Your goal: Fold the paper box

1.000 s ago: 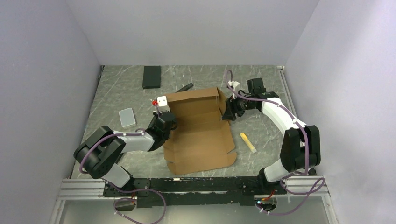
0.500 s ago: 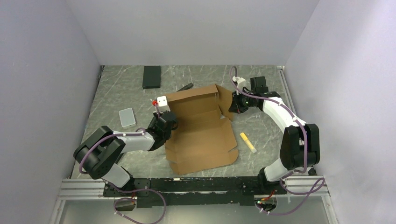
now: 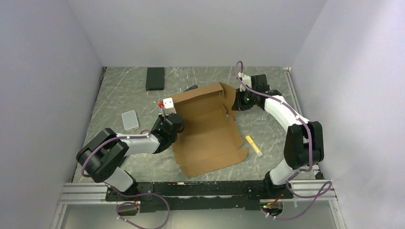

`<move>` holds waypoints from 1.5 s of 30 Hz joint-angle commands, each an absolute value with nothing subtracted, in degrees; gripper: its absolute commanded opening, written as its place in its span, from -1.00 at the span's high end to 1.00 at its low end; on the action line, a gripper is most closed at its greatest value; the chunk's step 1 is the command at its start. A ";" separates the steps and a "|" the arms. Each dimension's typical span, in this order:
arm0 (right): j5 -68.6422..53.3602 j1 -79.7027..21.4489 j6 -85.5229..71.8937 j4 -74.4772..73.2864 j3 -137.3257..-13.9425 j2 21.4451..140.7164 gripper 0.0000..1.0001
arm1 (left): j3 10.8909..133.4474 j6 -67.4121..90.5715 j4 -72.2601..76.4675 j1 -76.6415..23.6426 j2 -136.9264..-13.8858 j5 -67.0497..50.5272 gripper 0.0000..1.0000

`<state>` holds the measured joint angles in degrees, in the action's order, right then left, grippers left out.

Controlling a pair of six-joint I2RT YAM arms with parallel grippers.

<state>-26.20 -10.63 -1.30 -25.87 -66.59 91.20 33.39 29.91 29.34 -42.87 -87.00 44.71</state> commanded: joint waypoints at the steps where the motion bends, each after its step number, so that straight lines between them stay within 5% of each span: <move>1: -20.31 -14.31 4.49 -23.72 -71.25 89.73 1.00 | 35.32 26.43 31.70 -43.77 -88.59 44.25 1.00; 4: -15.34 -15.62 8.21 -21.39 -70.72 88.54 1.00 | 35.25 24.05 33.08 -43.70 -88.84 44.09 1.00; 12: -30.17 -15.07 -5.46 -27.01 -76.36 95.07 1.00 | 35.59 23.02 33.45 -43.72 -88.53 44.18 1.00; 17: -21.66 -15.49 6.42 -31.14 -81.09 94.63 1.00 | 34.61 18.48 36.43 -43.83 -87.79 44.01 1.00; 20: -27.02 -14.35 9.17 -35.52 -84.18 95.76 1.00 | 33.99 16.93 38.24 -43.81 -87.02 44.18 1.00; 26: -15.30 -14.98 18.46 -35.06 -80.25 93.27 0.50 | 34.12 21.48 33.77 -43.76 -83.06 42.64 1.00; 30: -24.89 -9.94 22.96 -34.71 -76.92 86.60 -0.15 | 34.12 24.86 30.44 -43.77 -80.79 42.17 1.00; 32: -29.76 -8.23 24.81 -33.93 -75.44 82.52 -0.27 | 34.46 25.87 29.36 -43.74 -80.57 41.91 1.00; 41: -43.16 -4.95 25.01 -32.85 -72.09 71.60 -0.36 | 34.64 28.37 26.56 -43.76 -79.88 42.45 1.00; 45: -37.47 -3.47 23.14 -32.85 -69.14 73.44 -0.36 | 34.57 28.93 26.18 -43.70 -79.23 42.92 1.00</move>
<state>-38.63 -5.21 24.45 -33.98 -72.86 70.70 33.98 26.65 24.77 -43.55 -82.13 41.91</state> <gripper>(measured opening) 0.674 0.050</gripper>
